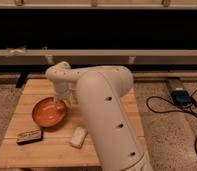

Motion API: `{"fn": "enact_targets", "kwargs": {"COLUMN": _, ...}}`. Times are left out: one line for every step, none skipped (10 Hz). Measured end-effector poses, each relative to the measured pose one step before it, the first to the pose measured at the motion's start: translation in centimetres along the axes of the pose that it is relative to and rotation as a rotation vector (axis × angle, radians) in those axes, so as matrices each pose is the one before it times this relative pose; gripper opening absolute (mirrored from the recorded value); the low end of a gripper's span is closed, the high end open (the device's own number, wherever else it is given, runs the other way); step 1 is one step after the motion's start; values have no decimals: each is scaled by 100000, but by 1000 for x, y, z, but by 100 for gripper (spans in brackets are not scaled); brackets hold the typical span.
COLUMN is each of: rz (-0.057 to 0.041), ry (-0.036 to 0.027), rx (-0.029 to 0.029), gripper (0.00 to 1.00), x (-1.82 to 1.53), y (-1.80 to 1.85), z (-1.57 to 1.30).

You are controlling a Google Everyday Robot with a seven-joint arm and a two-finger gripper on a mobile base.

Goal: Pick up the ceramic bowl

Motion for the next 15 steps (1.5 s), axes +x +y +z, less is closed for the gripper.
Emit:
{"fn": "enact_targets", "kwargs": {"rz": 297, "ry": 1498, "rx": -1416, "gripper": 60, "x": 151, "y": -370, "z": 249}}
{"fn": "enact_targets", "kwargs": {"rz": 277, "ry": 1020, "rx": -1519, "gripper": 50, "x": 212, "y": -694, "z": 76}}
{"fn": "enact_targets", "kwargs": {"rz": -913, "ry": -273, "rx": -1397, "gripper": 40, "x": 140, "y": 151, "z": -306}}
{"fn": "enact_targets", "kwargs": {"rz": -2108, "ry": -293, "rx": -2146, "gripper": 28, "x": 345, "y": 623, "z": -434}}
{"fn": "enact_targets", "kwargs": {"rz": -1385, "ry": -771, "rx": -1742, "gripper": 18, "x": 286, "y": 149, "z": -735}}
{"fn": "enact_targets", "kwargs": {"rz": -670, "ry": -326, "rx": -973, "gripper": 10, "x": 281, "y": -26, "z": -551}}
{"fn": "enact_targets", "kwargs": {"rz": -1407, "ry": -578, "rx": -1256, "gripper": 2, "x": 430, "y": 263, "z": -584}}
{"fn": "enact_targets", "kwargs": {"rz": -1415, "ry": -346, "rx": -711, "gripper": 0, "x": 365, "y": 279, "z": -218}}
{"fn": "enact_targets", "kwargs": {"rz": -1350, "ry": -459, "rx": -662, "gripper": 0, "x": 298, "y": 308, "z": -307}}
{"fn": "enact_targets", "kwargs": {"rz": -1384, "ry": -785, "rx": -899, "gripper": 0, "x": 365, "y": 169, "z": -530}}
{"fn": "enact_targets", "kwargs": {"rz": -957, "ry": -1105, "rx": -1254, "gripper": 0, "x": 238, "y": 198, "z": -777}}
{"fn": "enact_targets", "kwargs": {"rz": -883, "ry": -1433, "rx": -1816, "gripper": 0, "x": 160, "y": 188, "z": -994}}
{"fn": "enact_targets", "kwargs": {"rz": -712, "ry": -1265, "rx": -1829, "gripper": 0, "x": 100, "y": 123, "z": -1016}}
{"fn": "enact_targets", "kwargs": {"rz": -741, "ry": -1504, "rx": -2147, "gripper": 0, "x": 57, "y": 149, "z": -1043}}
{"fn": "enact_targets", "kwargs": {"rz": -692, "ry": -1157, "rx": -1742, "gripper": 0, "x": 32, "y": 266, "z": -947}}
